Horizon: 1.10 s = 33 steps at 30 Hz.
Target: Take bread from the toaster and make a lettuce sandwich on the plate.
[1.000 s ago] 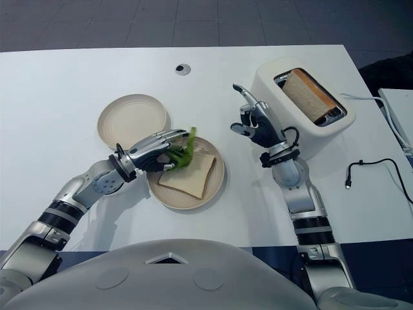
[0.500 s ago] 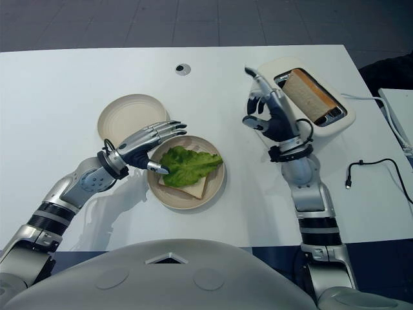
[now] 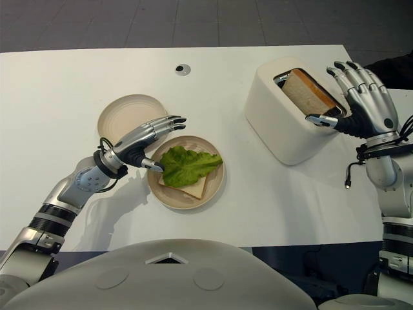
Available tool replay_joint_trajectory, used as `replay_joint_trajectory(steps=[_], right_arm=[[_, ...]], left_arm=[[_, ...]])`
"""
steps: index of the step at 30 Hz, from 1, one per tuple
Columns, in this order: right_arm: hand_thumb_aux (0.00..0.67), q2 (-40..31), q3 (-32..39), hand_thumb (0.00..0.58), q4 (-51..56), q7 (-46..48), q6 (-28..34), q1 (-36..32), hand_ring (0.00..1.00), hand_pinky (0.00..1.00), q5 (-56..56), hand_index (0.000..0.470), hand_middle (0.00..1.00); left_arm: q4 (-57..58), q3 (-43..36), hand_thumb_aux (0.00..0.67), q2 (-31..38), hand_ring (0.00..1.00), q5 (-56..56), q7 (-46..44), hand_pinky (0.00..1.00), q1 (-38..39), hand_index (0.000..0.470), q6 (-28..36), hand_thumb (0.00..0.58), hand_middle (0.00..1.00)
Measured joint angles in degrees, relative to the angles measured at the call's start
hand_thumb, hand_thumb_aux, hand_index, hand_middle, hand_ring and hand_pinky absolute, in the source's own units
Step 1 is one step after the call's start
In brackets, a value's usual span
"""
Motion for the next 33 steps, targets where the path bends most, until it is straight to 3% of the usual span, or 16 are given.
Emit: replay_joint_trajectory(steps=[1, 2, 5, 7, 8, 14, 15, 17, 23, 26, 30, 33], right_arm=[[0.468, -0.01, 0.78, 0.527, 0.81, 0.01, -0.13, -0.12, 0.0, 0.0, 0.0, 0.328, 0.0], [0.67, -0.02, 1.85, 0.58, 1.63, -0.18, -0.54, -0.51, 0.0, 0.0, 0.68, 0.47, 0.0], [0.67, -0.03, 2.78, 0.58, 2.26, -0.62, -1.07, -2.66, 0.0, 0.0, 2.17, 0.47, 0.0], [0.67, -0.02, 2.9, 0.58, 3.12, -0.64, -1.07, -3.31, 0.17, 0.17, 3.45, 0.47, 0.17], [0.67, 0.04, 2.9, 0.58, 3.43, -0.67, -1.09, -3.79, 0.32, 0.32, 4.51, 0.47, 0.32], [0.67, 1.93, 0.06, 0.58, 2.44, -1.16, -1.35, -5.82, 0.76, 0.76, 14.73, 0.47, 0.76], [0.67, 2.46, -0.66, 0.58, 1.55, -1.17, -1.51, -5.97, 0.87, 0.87, 17.0, 0.47, 0.87], [0.67, 3.92, -2.25, 0.58, -0.71, -1.06, -2.04, -6.61, 0.94, 0.94, 21.35, 0.47, 0.94], [0.67, 7.14, -3.36, 0.58, -12.07, 5.19, -0.83, -6.81, 0.96, 0.96, 39.16, 0.47, 0.96], [0.67, 9.88, -0.4, 0.58, -17.85, 11.17, 2.78, -5.32, 0.95, 0.95, 48.82, 0.47, 0.95], [0.67, 15.89, 10.72, 0.58, -22.07, 18.94, 8.47, -1.54, 0.93, 0.93, 57.36, 0.47, 0.93], [0.67, 23.19, 21.44, 0.58, -18.54, 21.97, 10.38, 0.74, 0.93, 0.93, 55.45, 0.47, 0.93]], left_arm=[[0.13, 0.01, 0.0, -0.15, 0.0, 0.05, 0.0, 0.0, -0.09, 0.0, -0.01, 0.0, 0.0], [0.63, 0.01, 0.0, -0.26, 0.0, 0.15, 0.0, 0.0, -0.36, 0.0, -0.01, 0.0, 0.0], [1.51, 0.06, 0.0, -0.29, 0.0, 0.4, 0.0, 0.0, -0.88, 0.0, -0.12, 0.0, 0.0], [2.21, 0.07, 0.0, -0.33, 0.0, 0.43, 0.02, 0.0, -0.94, 0.0, -0.27, 0.0, 0.0], [2.44, 0.07, 0.0, -0.37, 0.0, 0.44, 0.07, 0.0, -0.99, 0.0, -0.38, 0.0, 0.0], [3.54, 0.22, 0.0, -0.62, 0.0, 0.45, 0.39, 0.0, -1.12, 0.0, -1.27, 0.0, 0.0], [3.63, 0.47, 0.0, -0.64, 0.0, 0.45, 0.63, 0.0, -1.13, 0.0, -1.49, 0.0, 0.0], [3.79, 1.26, 0.0, -0.73, 0.0, 0.4, 1.17, 0.0, -1.16, 0.0, -1.68, 0.0, 0.0], [3.86, 3.38, 0.0, -2.03, 0.0, -3.68, 1.83, 0.0, -1.36, 0.0, -3.03, 0.0, 0.0], [3.7, 4.6, 0.0, -2.47, 0.0, -12.05, -0.03, 0.0, -1.3, 0.0, -4.5, 0.0, 0.0], [2.74, 5.5, 0.0, -2.93, 0.0, -25.75, -4.63, 0.0, -0.95, 0.0, -5.54, 0.0, 0.0], [1.75, 6.17, 0.0, -3.66, 0.0, -33.93, -8.37, 0.0, -0.64, 0.0, -5.95, 0.0, 0.0]])
